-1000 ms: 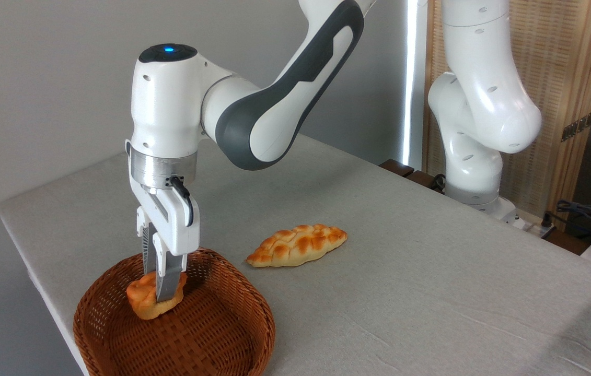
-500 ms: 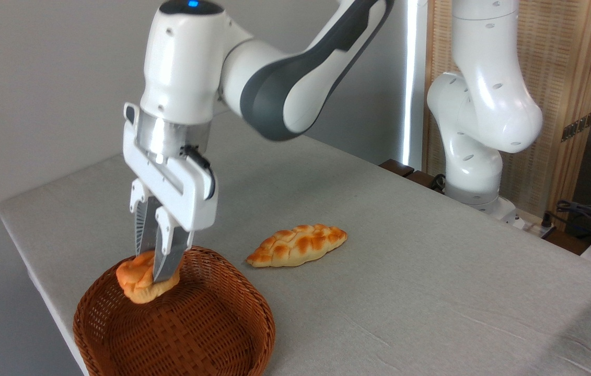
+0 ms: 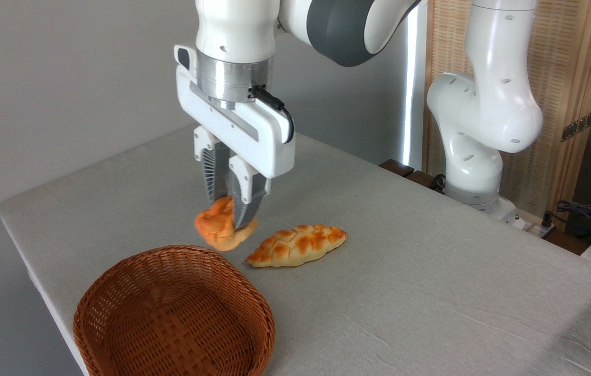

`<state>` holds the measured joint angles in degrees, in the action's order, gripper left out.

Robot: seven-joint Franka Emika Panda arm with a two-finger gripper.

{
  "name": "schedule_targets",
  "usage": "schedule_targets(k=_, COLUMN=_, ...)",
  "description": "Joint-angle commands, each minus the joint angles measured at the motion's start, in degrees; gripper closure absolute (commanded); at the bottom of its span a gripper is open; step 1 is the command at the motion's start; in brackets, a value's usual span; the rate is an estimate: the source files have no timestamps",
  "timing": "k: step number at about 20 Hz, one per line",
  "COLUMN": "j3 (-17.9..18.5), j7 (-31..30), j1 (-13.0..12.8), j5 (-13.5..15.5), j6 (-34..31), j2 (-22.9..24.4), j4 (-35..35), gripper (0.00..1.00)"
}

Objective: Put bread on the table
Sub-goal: 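Carry the bun beside the braided roll and lower it onto the table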

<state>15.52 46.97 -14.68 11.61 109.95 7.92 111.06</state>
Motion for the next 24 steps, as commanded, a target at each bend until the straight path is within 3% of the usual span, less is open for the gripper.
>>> schedule_targets(k=1, j3=1.26, j7=2.93, j1=-0.52, j5=0.43, j6=-1.5, j2=1.13, j4=4.67, gripper=0.4)
schedule_targets(k=3, j3=1.44, j7=6.89, j1=-0.43, j5=-1.23, j6=-0.89, j2=1.49, j4=8.36, gripper=0.4)
schedule_targets(k=9, j3=1.53, j7=7.43, j1=-0.43, j5=-8.52, j6=1.4, j2=1.49, j4=14.09, gripper=0.38)
schedule_targets(k=10, j3=1.53, j7=7.43, j1=-0.35, j5=-8.79, j6=2.28, j2=1.4, j4=14.62, gripper=0.31)
schedule_targets(k=11, j3=1.53, j7=7.43, j1=-0.34, j5=-8.88, j6=2.72, j2=1.23, j4=14.88, gripper=0.12)
schedule_targets(k=12, j3=1.44, j7=7.43, j1=-0.34, j5=-8.89, j6=2.72, j2=1.14, j4=14.89, gripper=0.0)
schedule_targets(k=24, j3=1.09, j7=7.34, j1=-1.05, j5=-8.71, j6=4.92, j2=0.87, j4=13.92, gripper=0.0)
